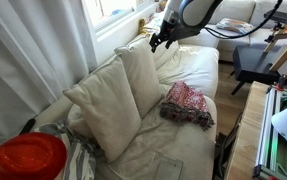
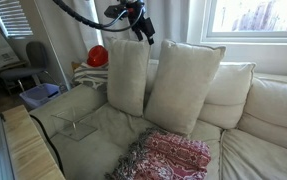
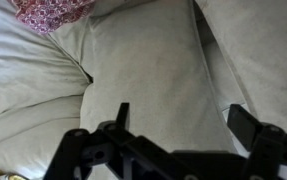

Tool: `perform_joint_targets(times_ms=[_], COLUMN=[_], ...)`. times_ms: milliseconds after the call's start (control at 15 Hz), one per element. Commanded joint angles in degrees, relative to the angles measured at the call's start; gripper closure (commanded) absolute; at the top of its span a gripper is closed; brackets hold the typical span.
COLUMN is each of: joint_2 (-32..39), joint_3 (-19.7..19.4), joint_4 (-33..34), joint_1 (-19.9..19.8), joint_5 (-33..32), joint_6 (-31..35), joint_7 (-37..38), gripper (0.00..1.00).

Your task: Move the red blanket forwards then place the pillow upright

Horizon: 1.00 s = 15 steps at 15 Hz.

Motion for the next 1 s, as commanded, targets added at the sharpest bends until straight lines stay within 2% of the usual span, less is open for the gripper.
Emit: perform_joint_targets(times_ms=[0, 133, 333, 467, 533, 667, 933], joint_2=[-8.6, -12.8, -19.5, -22.5, -17.7, -20.6, -21.8], joint_3=[0.5, 1.8, 3.1, 3.0, 4.6, 4.4, 4.4], joint_4=[-7.2, -10.8, -16.9, -20.1, -14.8, -17.7, -18.8], joint_1=[-1.0, -2.0, -3.1, -3.7, -4.2, -4.7, -4.8], joint_5=[-7.4, -10.1, -6.2, -5.3, -5.8, -5.1, -5.0], joint_6=[-2.7, -2.1, 0.4, 5.7, 1.7, 4.3, 4.5], joint_7=[-5.3, -9.0, -18.8, -21.4, -18.2, -20.6, -21.1], gripper=[0.0, 0.0, 0.0, 0.0, 0.0, 0.0, 0.0])
